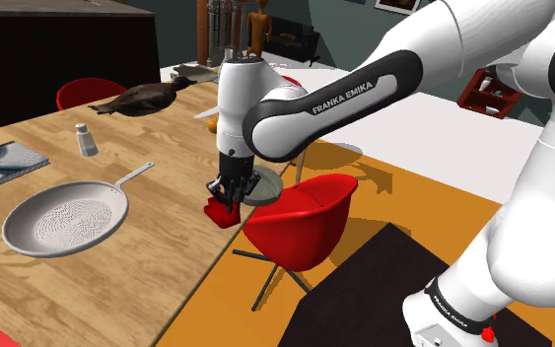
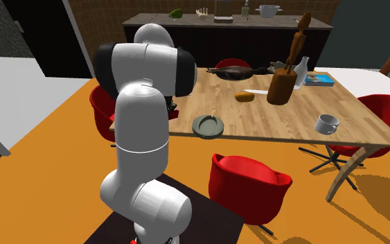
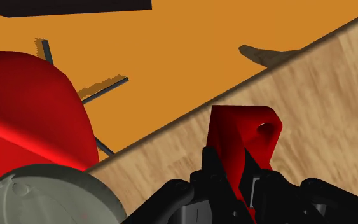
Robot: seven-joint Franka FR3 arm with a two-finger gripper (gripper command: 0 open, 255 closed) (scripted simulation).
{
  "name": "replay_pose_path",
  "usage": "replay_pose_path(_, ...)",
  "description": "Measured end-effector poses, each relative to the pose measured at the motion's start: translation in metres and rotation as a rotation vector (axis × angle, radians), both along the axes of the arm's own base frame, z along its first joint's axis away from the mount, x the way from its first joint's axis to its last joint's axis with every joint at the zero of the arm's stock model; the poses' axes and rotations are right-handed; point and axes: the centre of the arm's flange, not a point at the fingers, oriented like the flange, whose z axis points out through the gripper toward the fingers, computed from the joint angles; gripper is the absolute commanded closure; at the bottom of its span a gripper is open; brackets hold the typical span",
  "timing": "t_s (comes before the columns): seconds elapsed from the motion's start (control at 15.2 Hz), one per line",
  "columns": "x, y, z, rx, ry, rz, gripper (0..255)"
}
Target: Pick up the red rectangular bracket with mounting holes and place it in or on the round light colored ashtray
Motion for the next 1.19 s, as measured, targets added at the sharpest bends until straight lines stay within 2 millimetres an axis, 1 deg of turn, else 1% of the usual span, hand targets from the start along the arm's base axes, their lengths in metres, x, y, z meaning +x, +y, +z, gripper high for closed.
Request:
replay_pose_path(0.07, 0.001, 0.001, 0.005, 0.000, 0.000, 0.000, 255)
replay_pose_path(0.26, 0.018, -0.025, 0.013, 0.000, 0.000, 0.000, 255)
replay_pose_path(0.46, 0.035, -0.058, 0.016, 0.000, 0.001, -0.001, 255)
replay_pose_path(0.66, 0.057, -0.092, 0.017, 0.000, 0.001, -0.001, 255)
replay_pose_path(0.73, 0.066, -0.103, 0.015, 0.000, 0.000, -0.001, 255)
replay_pose_path(1.06, 0.102, -0.153, 0.020, 0.000, 0.001, -0.001, 255)
replay_pose_path(1.12, 0.107, -0.169, 0.022, 0.000, 0.000, -0.002, 255)
replay_pose_path(1.19, 0.114, -0.179, 0.026, 0.000, 0.000, -0.002, 255)
